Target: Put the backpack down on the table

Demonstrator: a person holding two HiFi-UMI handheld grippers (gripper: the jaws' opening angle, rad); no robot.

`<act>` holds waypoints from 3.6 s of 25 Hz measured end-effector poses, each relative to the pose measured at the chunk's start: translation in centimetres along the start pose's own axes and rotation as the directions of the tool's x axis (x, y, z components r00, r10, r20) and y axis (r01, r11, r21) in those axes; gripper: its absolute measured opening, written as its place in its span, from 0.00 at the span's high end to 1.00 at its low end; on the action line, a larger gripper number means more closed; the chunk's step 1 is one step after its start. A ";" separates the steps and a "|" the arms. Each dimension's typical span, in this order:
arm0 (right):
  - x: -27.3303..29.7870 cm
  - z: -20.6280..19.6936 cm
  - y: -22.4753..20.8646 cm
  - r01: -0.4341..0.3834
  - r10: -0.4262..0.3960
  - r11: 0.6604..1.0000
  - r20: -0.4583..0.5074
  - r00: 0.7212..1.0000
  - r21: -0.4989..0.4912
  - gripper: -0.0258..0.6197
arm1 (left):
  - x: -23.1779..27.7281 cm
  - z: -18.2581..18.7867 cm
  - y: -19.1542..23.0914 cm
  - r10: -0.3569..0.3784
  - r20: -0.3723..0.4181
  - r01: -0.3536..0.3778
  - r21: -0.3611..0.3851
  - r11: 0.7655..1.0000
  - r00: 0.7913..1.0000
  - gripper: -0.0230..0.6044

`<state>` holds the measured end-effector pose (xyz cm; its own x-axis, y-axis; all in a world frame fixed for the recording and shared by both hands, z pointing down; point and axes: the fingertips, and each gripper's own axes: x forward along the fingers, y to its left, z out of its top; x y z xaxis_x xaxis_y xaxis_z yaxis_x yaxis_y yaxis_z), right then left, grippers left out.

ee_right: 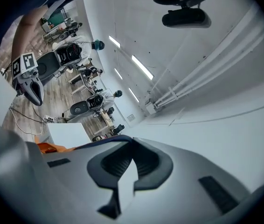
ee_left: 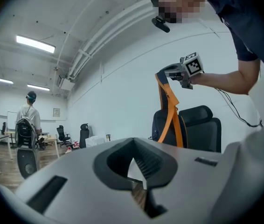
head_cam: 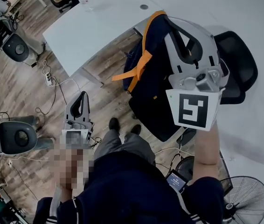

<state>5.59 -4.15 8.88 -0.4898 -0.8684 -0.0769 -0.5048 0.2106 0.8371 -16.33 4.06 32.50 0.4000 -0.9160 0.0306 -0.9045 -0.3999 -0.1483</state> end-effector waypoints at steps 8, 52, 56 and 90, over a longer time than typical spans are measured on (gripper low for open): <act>3.1 0.3 1.1 0.004 -0.004 1.000 0.018 1.000 -0.013 0.95 | -1.0 -1.0 2.3 0.054 -0.030 -0.053 0.025 0.998 0.998 0.96; 35.9 0.5 7.1 -0.069 0.063 0.992 0.061 0.996 0.107 0.95 | 14.9 -0.9 19.7 0.133 0.064 -0.132 -0.016 0.991 0.989 0.96; 37.7 0.0 7.6 -0.074 0.070 0.991 0.043 0.997 0.115 0.95 | 15.3 -1.0 20.6 0.140 0.061 -0.139 -0.020 0.990 0.988 0.96; 52.6 -18.9 12.0 -0.062 0.074 0.995 -0.158 0.985 0.080 0.95 | 22.2 -4.1 26.3 0.205 -0.054 -0.208 -0.046 0.977 0.977 0.96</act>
<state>-12.84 -55.81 25.08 -0.4073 -0.9105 0.0719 -0.5289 0.2993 0.7942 -31.82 -26.93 33.36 0.1975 -0.9789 0.0524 -0.9737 -0.2020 -0.1054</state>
